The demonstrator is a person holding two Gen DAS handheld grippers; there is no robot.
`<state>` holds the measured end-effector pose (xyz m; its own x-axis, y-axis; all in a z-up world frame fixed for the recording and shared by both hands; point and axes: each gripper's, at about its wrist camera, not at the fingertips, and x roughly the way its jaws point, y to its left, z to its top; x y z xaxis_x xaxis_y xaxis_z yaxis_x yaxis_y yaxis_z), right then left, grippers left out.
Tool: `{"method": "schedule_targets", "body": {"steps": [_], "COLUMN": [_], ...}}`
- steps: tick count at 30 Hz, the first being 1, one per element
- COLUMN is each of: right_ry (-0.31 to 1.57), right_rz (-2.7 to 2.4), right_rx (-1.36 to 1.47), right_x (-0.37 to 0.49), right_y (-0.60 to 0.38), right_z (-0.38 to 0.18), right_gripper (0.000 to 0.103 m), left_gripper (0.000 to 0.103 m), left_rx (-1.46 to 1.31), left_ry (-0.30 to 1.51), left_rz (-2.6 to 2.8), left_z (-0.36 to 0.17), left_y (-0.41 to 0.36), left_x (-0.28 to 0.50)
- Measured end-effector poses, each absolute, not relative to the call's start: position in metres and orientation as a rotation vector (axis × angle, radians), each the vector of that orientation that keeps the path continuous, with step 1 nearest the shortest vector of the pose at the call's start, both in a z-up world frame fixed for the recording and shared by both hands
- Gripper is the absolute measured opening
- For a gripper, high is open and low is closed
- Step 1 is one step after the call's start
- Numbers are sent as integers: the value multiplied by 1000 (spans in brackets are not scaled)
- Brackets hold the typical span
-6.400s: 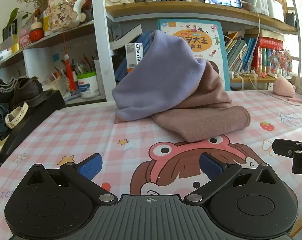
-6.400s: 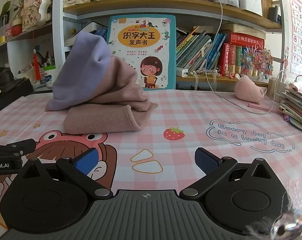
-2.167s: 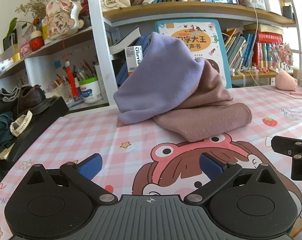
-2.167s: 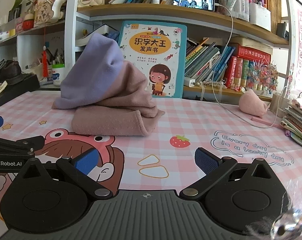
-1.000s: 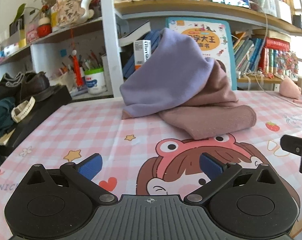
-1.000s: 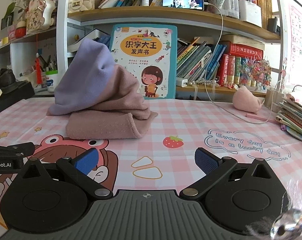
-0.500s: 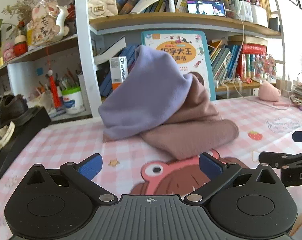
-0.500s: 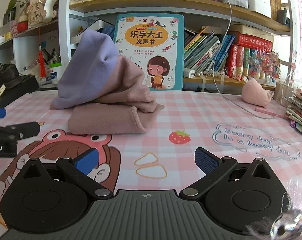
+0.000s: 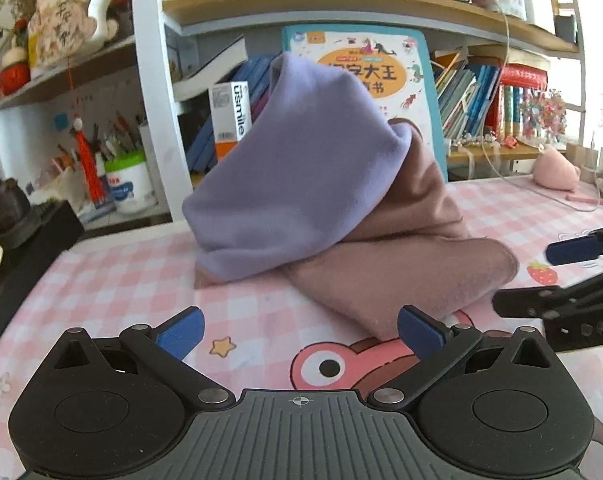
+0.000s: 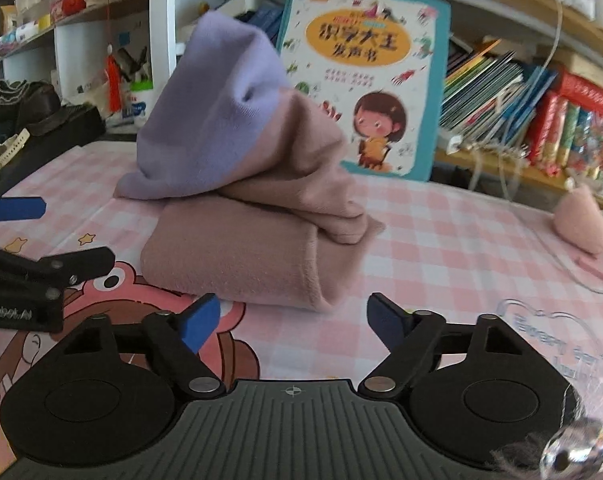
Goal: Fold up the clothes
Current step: 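Grasp the pink sweater edge with the right gripper and lift it up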
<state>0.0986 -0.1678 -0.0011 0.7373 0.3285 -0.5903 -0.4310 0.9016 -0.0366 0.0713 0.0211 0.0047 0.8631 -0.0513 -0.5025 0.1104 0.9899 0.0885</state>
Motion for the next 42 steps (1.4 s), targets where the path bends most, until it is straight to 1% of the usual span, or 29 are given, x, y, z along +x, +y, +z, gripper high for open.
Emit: {"method": "schedule_targets", "body": {"steps": [3, 4, 6, 9, 10, 11, 12, 13, 14, 18, 20, 22, 24, 26, 28, 31, 33, 34, 35, 37, 39, 40, 42], "right_ry": [642, 653, 673, 710, 717, 706, 694, 683, 671, 612, 512, 407, 285, 229, 259, 402, 449, 434, 419, 383, 351, 357, 388], "right_rz": [414, 411, 416, 430, 441, 465, 490, 514, 539, 634, 672, 699, 641, 493, 288, 112, 89, 85, 81, 113, 178, 241, 341], "right_rx": [-161, -147, -86, 33, 65, 90, 115, 139, 164, 264, 326, 378, 364, 319, 174, -10, -81, -130, -178, -254, -314, -333, -392], "right_x": [111, 115, 124, 140, 142, 140, 138, 136, 133, 122, 104, 85, 64, 51, 49, 57, 56, 50, 44, 30, 16, 9, -1], "right_y": [-164, -163, -165, -170, -172, -174, -176, -179, -181, -192, -207, -224, -245, -263, -270, -276, -277, -274, -272, -266, -259, -256, -244], "right_z": [-5, -7, -8, -10, -9, -4, 0, 4, 9, 29, 54, 78, 90, 98, 94, 68, 52, 48, 44, 42, 44, 44, 39], "right_gripper": [77, 73, 72, 63, 49, 33, 27, 17, 14, 10, 7, 7, 7, 7, 7, 7, 22, 44, 57, 58, 63, 67, 69], "left_gripper": [103, 103, 103, 103, 103, 103, 103, 102, 101, 101, 101, 101, 98, 94, 93, 93, 93, 93, 93, 93, 93, 93, 93], "left_rx": [122, 125, 119, 94, 84, 76, 71, 69, 69, 73, 73, 69, 62, 55, 48, 59, 82, 93, 103, 122, 135, 141, 148], "left_ry": [526, 525, 521, 516, 514, 510, 506, 502, 499, 464, 445, 432, 419, 424, 443, 465, 471, 473, 477, 485, 486, 484, 481], "left_rz": [-92, -95, -104, -127, -137, -146, -152, -159, -164, -157, -148, -144, -145, -152, -167, -208, -250, -271, -295, -346, -382, -392, -409], "left_z": [3, 2, 3, 5, 5, 6, 6, 6, 7, 12, 15, 17, 19, 16, 12, 7, 5, 4, 4, 2, 1, 1, -1], "left_y": [21, 21, 22, 24, 25, 25, 26, 27, 28, 34, 38, 42, 46, 48, 47, 39, 32, 28, 24, 16, 10, 7, 2], "left_x": [69, 68, 67, 64, 63, 62, 61, 59, 58, 48, 43, 40, 36, 35, 36, 35, 32, 31, 29, 27, 26, 26, 26]}}
